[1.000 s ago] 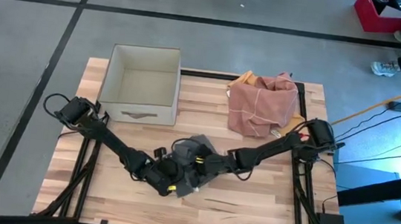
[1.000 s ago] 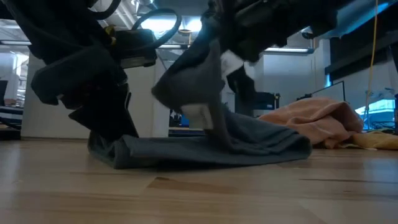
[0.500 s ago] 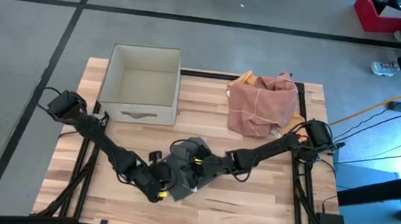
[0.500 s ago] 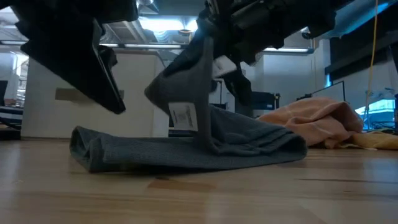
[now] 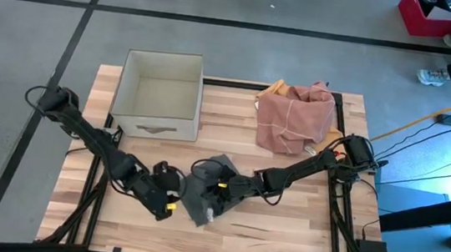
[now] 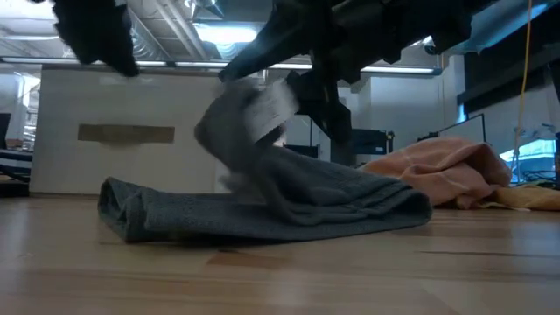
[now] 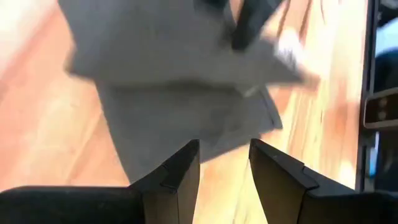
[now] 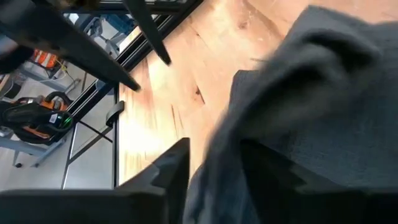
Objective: Fold towel
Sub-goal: Fold the grey towel
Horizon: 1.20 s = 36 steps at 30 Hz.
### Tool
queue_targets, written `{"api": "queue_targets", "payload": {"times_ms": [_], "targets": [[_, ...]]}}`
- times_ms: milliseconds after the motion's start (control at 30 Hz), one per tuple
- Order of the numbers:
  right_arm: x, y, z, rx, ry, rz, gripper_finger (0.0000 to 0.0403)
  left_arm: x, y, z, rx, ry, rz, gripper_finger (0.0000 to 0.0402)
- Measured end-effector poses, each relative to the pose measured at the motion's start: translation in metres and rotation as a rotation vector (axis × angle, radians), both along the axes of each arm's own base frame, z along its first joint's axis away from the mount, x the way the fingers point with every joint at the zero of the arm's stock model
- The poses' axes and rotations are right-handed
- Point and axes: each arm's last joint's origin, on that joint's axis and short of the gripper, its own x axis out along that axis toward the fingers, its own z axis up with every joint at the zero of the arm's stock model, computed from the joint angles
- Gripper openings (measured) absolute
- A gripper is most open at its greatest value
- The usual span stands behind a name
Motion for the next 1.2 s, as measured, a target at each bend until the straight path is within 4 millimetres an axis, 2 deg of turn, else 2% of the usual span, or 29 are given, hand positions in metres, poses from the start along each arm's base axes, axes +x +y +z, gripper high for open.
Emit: {"api": "queue_targets", "payload": {"times_ms": [133, 333, 500, 600, 700, 767, 967, 1033, 1200], "targets": [[0.0, 0.001, 0.0, -0.001, 0.002, 0.031, 0.0175, -0.001, 0.003, 0.005, 0.042, -0.053, 0.042, 0.0132], [-0.001, 0.002, 0.001, -0.036, -0.002, 0.106, 0.0181, 0.002, 0.005, 0.004, 0.144, -0.099, 0.088, 0.0132], [-0.005, 0.0, 0.012, -0.106, -0.011, 0.141, 0.0182, 0.008, 0.004, -0.008, 0.161, -0.145, 0.106, 0.0132], [-0.009, 0.004, 0.014, -0.22, -0.017, 0.184, 0.0182, 0.014, 0.004, -0.021, 0.193, -0.142, 0.091, 0.0132], [-0.008, 0.013, 0.0, -0.372, -0.025, 0.16, 0.0182, 0.022, 0.009, -0.042, 0.241, -0.123, 0.096, 0.0132], [-0.005, 0.019, -0.017, -0.439, -0.026, 0.152, 0.0182, 0.026, 0.015, -0.06, 0.266, -0.082, 0.113, 0.0132], [0.004, 0.028, -0.068, -0.457, -0.035, 0.17, 0.0182, 0.03, 0.023, -0.101, 0.196, 0.113, 0.058, 0.0132], [0.004, 0.028, -0.083, -0.456, -0.004, 0.209, 0.0182, 0.03, 0.022, -0.107, 0.173, 0.143, 0.047, 0.0132], [0.005, 0.033, -0.091, -0.434, -0.009, 0.274, 0.0182, 0.029, 0.023, -0.108, 0.143, 0.162, 0.076, 0.0132]]}}
